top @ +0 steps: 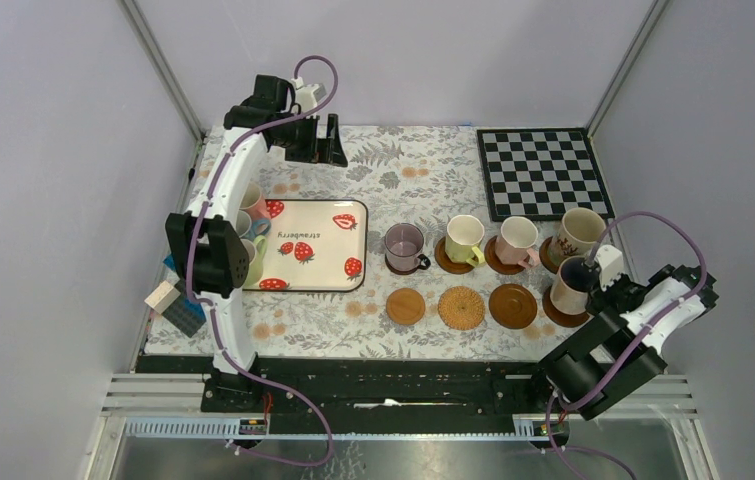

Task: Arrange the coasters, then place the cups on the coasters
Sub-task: Place the cup on the coaster.

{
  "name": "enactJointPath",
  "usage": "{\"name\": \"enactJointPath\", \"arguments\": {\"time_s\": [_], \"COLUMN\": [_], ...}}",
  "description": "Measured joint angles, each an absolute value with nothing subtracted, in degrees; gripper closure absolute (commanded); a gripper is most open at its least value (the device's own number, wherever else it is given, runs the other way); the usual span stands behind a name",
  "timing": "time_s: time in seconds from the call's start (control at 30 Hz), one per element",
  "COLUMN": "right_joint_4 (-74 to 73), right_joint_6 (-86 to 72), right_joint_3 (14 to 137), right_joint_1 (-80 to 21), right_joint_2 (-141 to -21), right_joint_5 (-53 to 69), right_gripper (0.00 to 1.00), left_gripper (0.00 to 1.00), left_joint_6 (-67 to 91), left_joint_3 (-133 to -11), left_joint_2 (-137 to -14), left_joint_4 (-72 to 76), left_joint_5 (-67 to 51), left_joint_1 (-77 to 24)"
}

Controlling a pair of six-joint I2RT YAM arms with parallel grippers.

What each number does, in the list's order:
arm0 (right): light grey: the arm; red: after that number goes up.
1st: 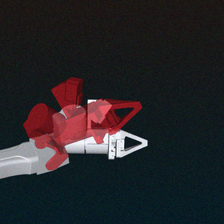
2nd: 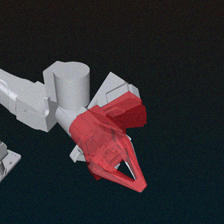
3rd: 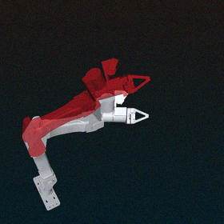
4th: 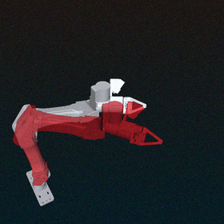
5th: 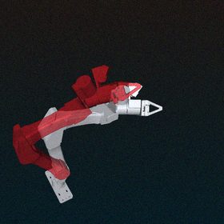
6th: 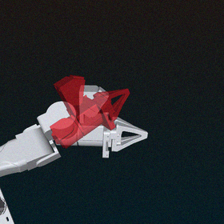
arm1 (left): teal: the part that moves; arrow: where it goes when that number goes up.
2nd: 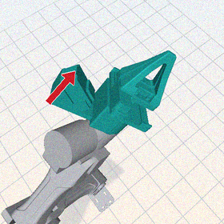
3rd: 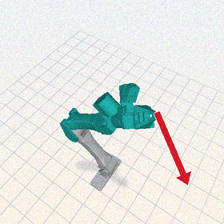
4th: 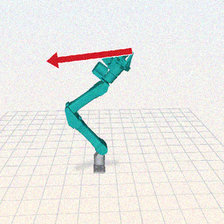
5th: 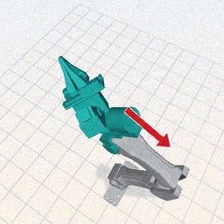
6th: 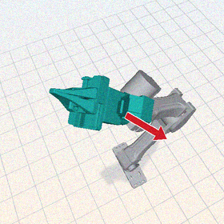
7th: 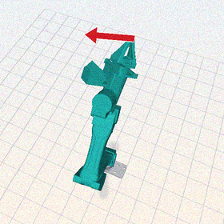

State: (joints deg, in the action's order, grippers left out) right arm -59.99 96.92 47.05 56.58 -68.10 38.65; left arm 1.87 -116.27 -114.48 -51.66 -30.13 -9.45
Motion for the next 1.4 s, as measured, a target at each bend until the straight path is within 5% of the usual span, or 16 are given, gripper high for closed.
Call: {"name": "enactJointPath", "arguments": {"time_s": [1.4], "right_joint_4": [-54.7], "right_joint_6": [100.5], "right_joint_3": [43.4], "right_joint_1": [58.5], "right_joint_2": [-73.3], "right_joint_5": [38.1], "right_gripper": [1.0], "left_gripper": [0.01], "left_joint_6": [-1.7], "left_joint_3": [-119.2], "left_joint_2": [-117.3], "left_joint_4": [-54.4], "left_joint_5": [-28.8], "left_joint_1": [-11.5]}}
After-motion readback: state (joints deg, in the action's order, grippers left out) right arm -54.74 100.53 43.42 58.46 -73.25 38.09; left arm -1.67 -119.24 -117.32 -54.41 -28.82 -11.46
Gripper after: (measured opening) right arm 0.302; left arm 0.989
